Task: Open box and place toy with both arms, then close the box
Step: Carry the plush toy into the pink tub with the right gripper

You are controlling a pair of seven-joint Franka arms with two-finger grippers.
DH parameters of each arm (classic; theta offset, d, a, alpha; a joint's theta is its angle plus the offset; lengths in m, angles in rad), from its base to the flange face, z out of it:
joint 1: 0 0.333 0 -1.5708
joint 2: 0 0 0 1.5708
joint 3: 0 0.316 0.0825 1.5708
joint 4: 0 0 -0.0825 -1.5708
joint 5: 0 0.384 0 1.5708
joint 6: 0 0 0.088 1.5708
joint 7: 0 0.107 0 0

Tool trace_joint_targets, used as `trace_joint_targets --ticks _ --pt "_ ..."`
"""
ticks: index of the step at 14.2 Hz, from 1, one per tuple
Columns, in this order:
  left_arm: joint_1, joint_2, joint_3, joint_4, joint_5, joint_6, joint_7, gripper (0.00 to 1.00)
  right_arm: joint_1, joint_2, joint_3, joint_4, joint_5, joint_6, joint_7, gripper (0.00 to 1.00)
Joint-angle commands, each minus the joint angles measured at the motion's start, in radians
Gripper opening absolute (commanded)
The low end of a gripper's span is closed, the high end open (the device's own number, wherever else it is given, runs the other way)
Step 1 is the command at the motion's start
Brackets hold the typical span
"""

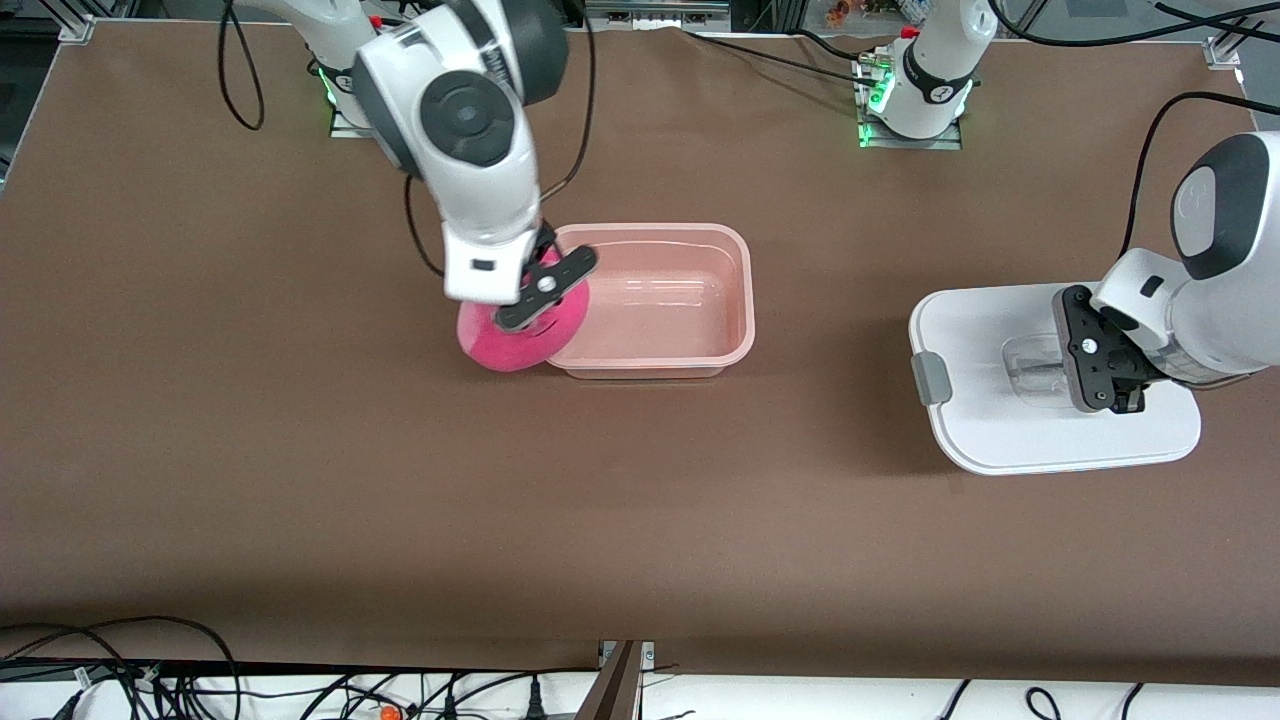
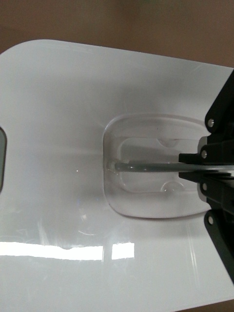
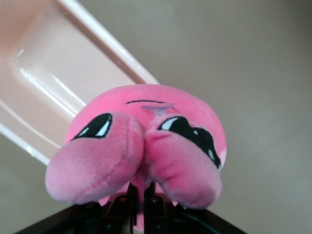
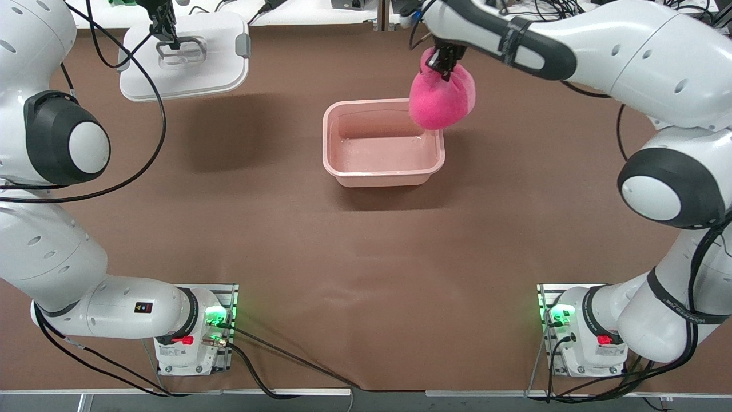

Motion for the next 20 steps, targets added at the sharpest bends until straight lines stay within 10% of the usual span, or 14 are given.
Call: trace_joint_targets --ticks 1,16,18,19,20 --pt "-0.006 -0.003 0.004 0.014 0.012 -0.018 0.022 0.00 0.056 0.097 -0.012 0.142 -0.027 -0.071 -0.133 0.00" --pt "-0.006 -0.003 0.004 0.014 0.009 -0.018 0.020 0.00 0.250 0.287 -0.016 0.162 -0.183 -0.035 -0.201 0.00" --pt "-0.006 -0.003 0.004 0.015 0.009 -0.018 0.020 0.00 0.254 0.316 -0.015 0.160 -0.180 0.032 -0.126 0.23" --pt "-0.006 -0.003 0.004 0.015 0.009 -0.018 0.019 0.00 0.258 0.333 -0.013 0.160 -0.179 0.072 -0.110 0.87" --pt "-0.006 -0.003 0.004 0.014 0.002 -0.018 0.017 0.00 0.270 0.348 -0.013 0.160 -0.178 0.114 -0.095 1.00"
